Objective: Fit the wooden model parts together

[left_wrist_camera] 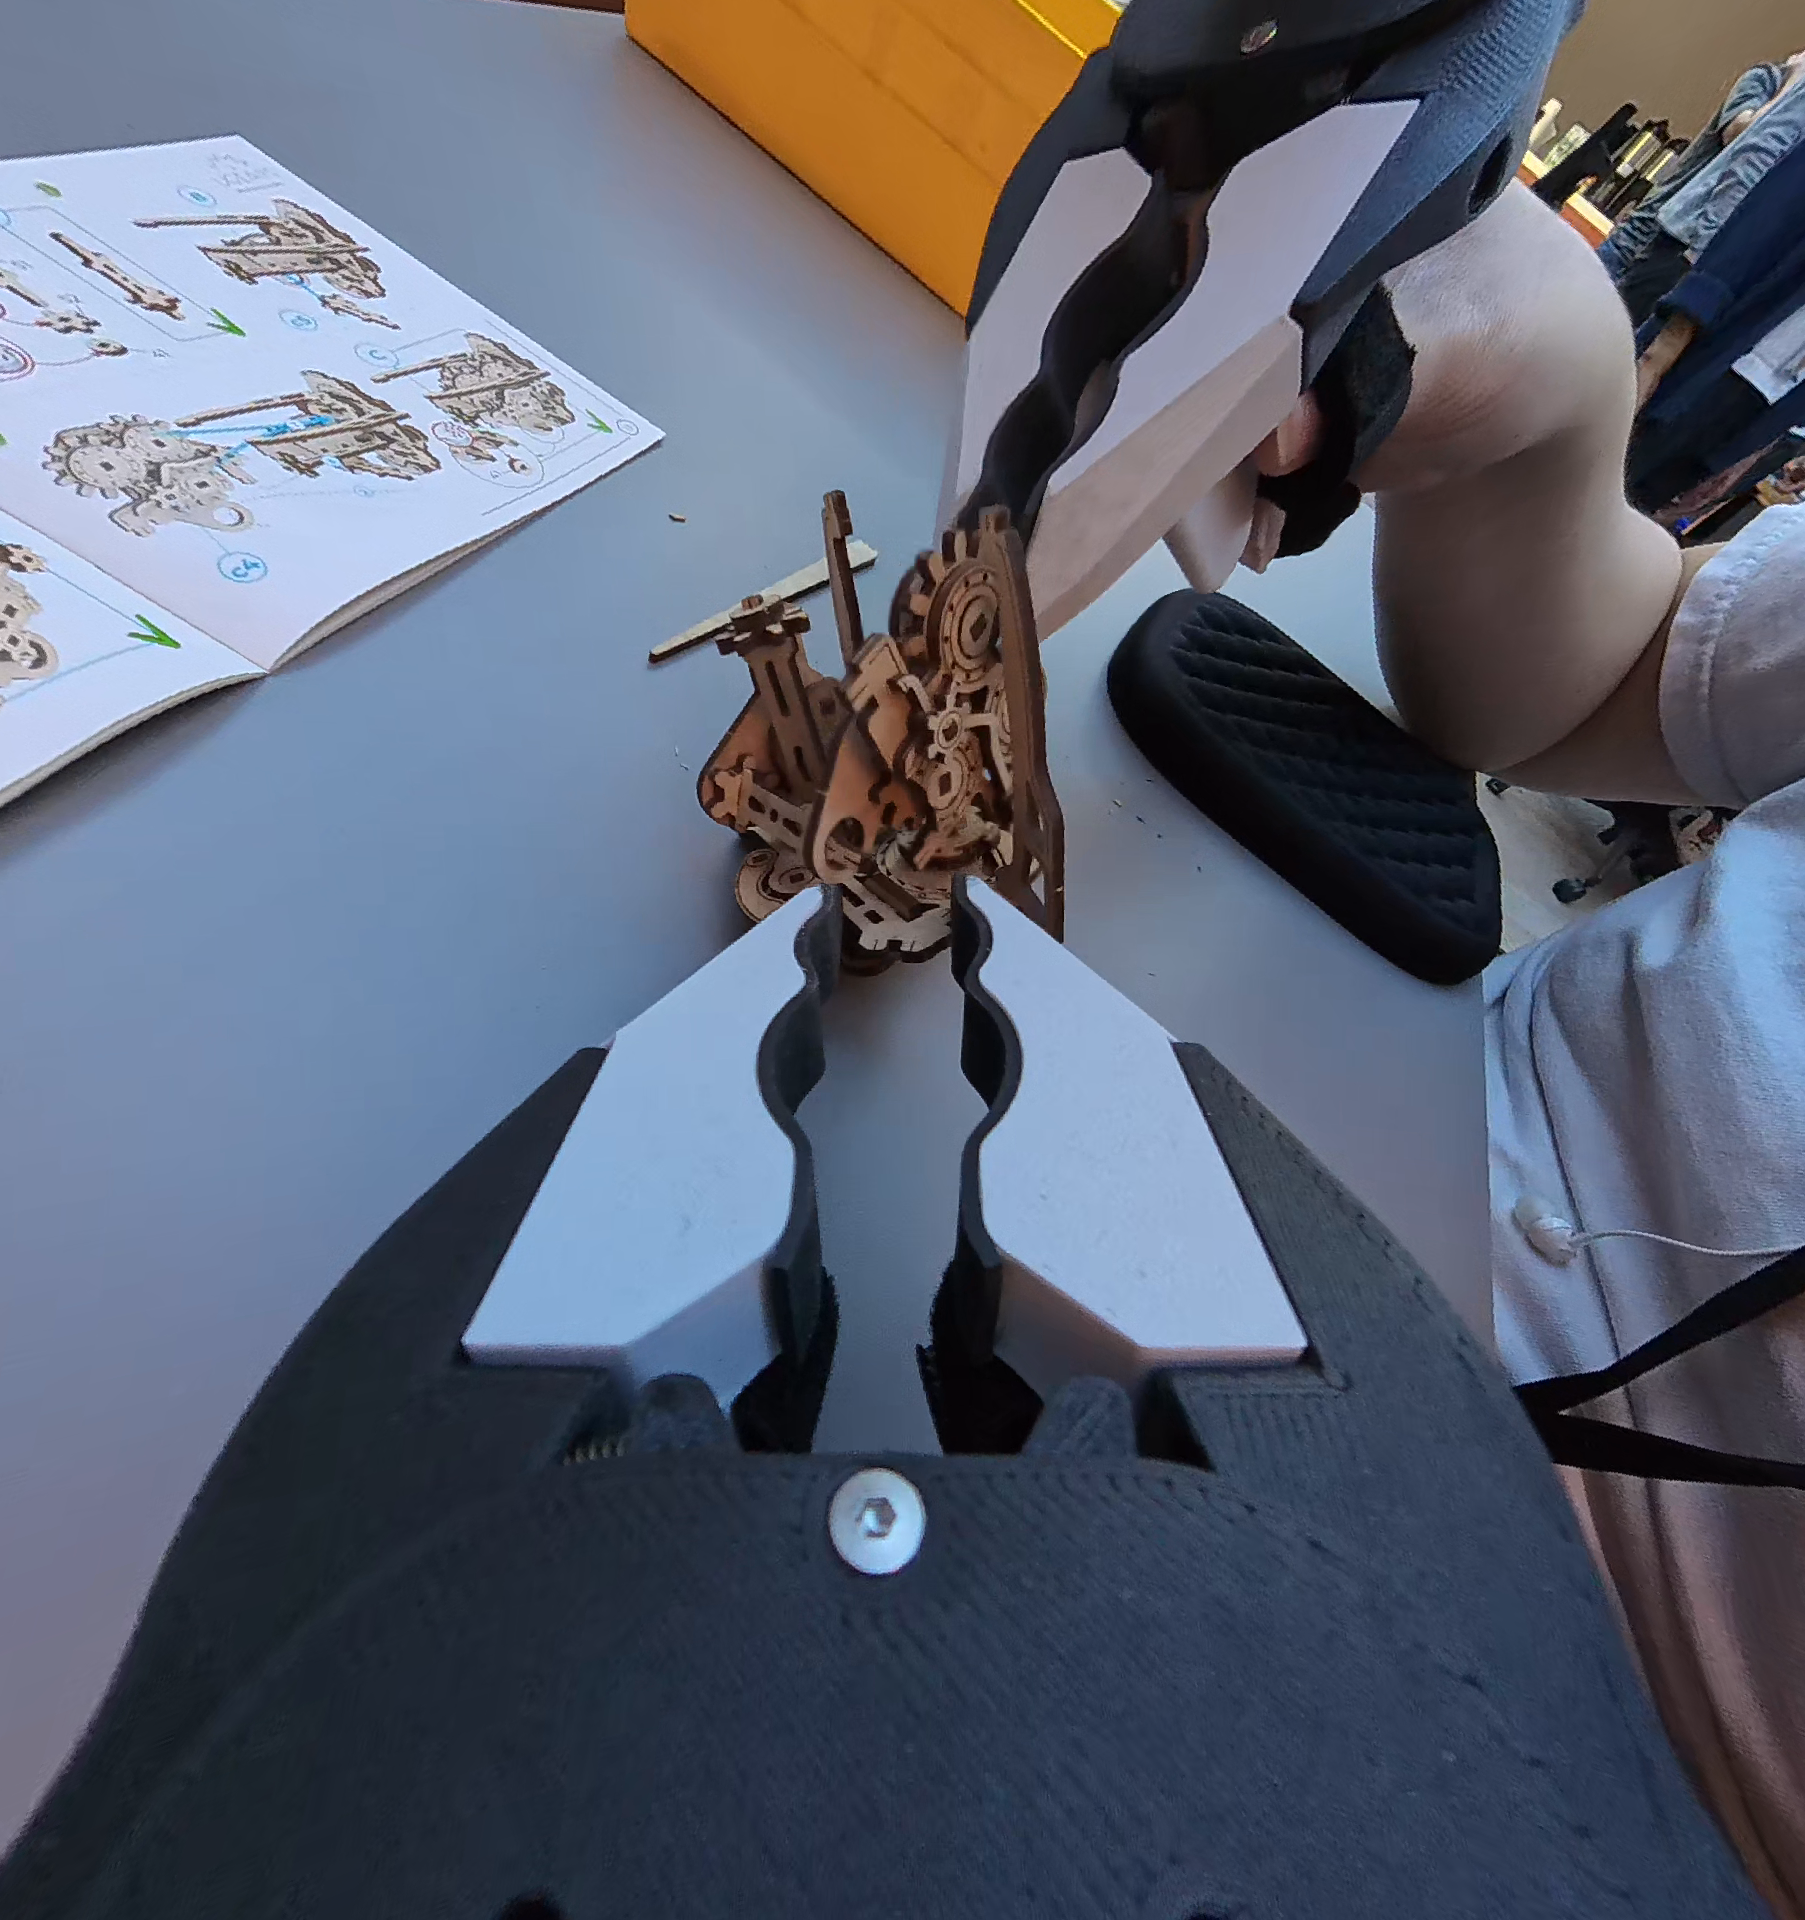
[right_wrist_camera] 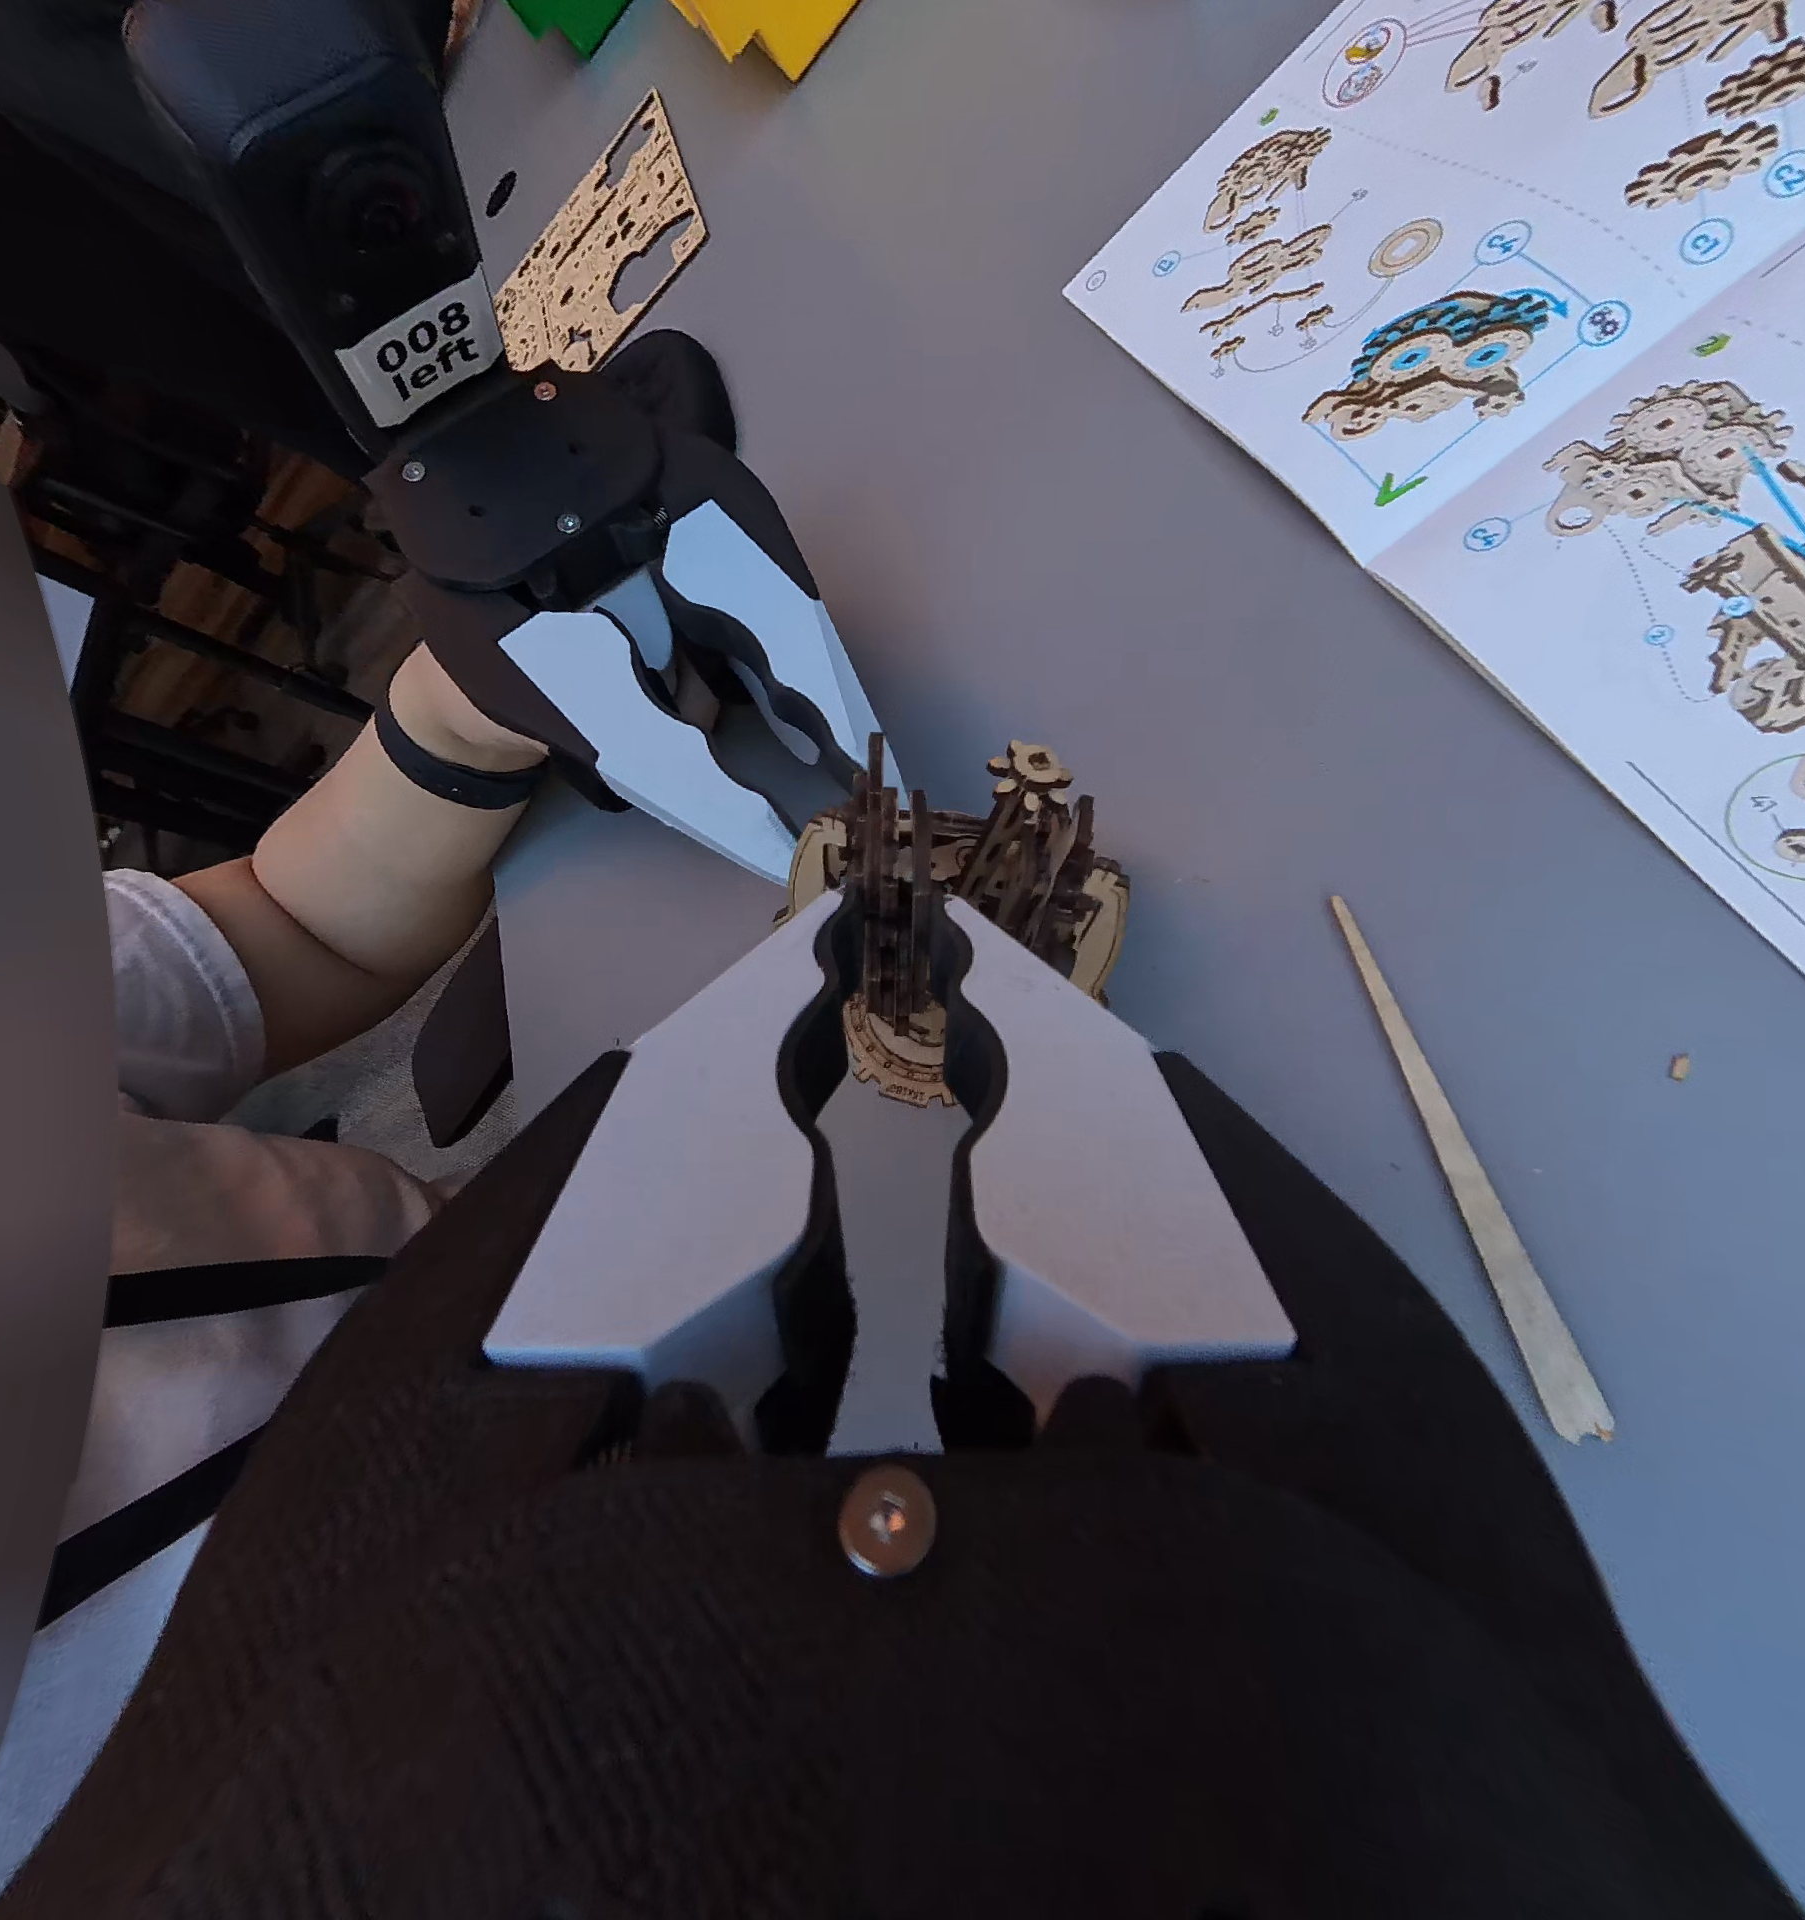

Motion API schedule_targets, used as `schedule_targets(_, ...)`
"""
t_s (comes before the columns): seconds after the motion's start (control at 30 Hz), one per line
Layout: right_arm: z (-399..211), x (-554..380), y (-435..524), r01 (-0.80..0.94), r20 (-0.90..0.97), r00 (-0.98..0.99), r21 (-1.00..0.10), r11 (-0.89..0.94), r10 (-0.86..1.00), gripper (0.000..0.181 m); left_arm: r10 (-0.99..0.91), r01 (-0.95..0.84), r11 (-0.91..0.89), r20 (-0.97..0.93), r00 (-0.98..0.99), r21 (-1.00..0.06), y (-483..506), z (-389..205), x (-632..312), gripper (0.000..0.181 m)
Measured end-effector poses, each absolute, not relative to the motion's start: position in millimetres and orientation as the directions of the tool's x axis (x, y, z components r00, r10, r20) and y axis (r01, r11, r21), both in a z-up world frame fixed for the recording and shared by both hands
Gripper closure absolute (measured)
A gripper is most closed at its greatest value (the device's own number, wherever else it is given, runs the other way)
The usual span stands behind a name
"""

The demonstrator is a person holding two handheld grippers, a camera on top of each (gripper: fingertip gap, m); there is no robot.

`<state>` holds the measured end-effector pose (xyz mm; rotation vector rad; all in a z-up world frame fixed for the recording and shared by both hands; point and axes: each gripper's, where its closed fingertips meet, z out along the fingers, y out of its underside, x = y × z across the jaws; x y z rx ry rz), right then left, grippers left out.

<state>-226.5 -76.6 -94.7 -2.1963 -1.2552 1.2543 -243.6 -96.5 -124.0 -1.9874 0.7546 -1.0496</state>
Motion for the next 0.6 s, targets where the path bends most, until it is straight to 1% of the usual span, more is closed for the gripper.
schedule_targets(0.1,-97.4,-226.0,-77.9,0.539,-0.543,0.243,-0.613,-0.577,0.804,0.172,-0.765,-0.153,-0.547,0.418,0.49,-0.823,-96.7,-124.9,-243.1,0.161)
schedule_targets(0.33,-96.1,-225.8,-77.1,0.546,-0.505,0.255,-0.629,-0.554,0.824,0.172,-0.766,-0.147,-0.548,0.424,0.482,-0.823,-96.9,-124.0,-242.7,0.162)
schedule_targets(0.6,-93.9,-226.1,-78.6,0.538,-0.514,0.25,-0.632,-0.559,0.821,0.172,-0.763,-0.121,-0.547,0.434,0.478,-0.828,-95.3,-120.0,-245.1,0.164)
